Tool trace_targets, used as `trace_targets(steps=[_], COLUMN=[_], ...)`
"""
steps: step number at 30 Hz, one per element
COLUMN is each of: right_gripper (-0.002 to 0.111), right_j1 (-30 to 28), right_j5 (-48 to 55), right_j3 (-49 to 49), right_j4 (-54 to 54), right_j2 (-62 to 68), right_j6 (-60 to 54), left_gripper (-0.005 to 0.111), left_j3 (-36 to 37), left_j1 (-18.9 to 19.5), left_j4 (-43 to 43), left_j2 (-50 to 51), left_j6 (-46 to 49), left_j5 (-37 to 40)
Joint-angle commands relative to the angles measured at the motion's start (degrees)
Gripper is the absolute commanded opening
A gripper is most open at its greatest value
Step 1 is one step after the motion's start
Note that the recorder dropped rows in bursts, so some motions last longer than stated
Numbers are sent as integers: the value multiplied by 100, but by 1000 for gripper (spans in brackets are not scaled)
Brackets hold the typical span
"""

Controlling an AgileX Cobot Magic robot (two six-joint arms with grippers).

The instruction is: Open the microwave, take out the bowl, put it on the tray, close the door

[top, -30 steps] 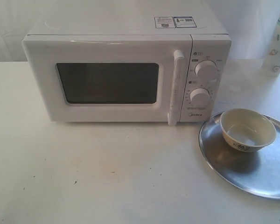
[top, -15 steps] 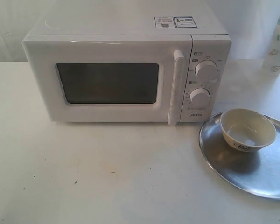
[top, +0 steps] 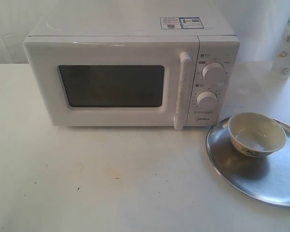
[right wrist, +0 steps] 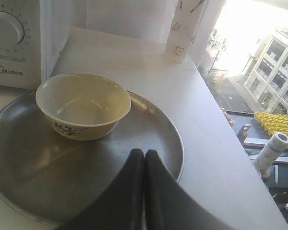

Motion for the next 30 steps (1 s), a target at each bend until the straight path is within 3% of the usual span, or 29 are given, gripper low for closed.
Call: trace_targets(steps=[1,30], right_gripper=[0,0], right_j1=[-31,-31], right_j5=[8,8], right_j3=[30,30], right_j4=[93,92], right_j2=[-34,-34], right_j6=[-153,-233], left_gripper=[0,0], left_j3=[-16,-16], left_j1=[-17,-17], left_j4=[-53,-53], left_j2=[-12,-12], left_j6=[0,0], left_j5=[13,13])
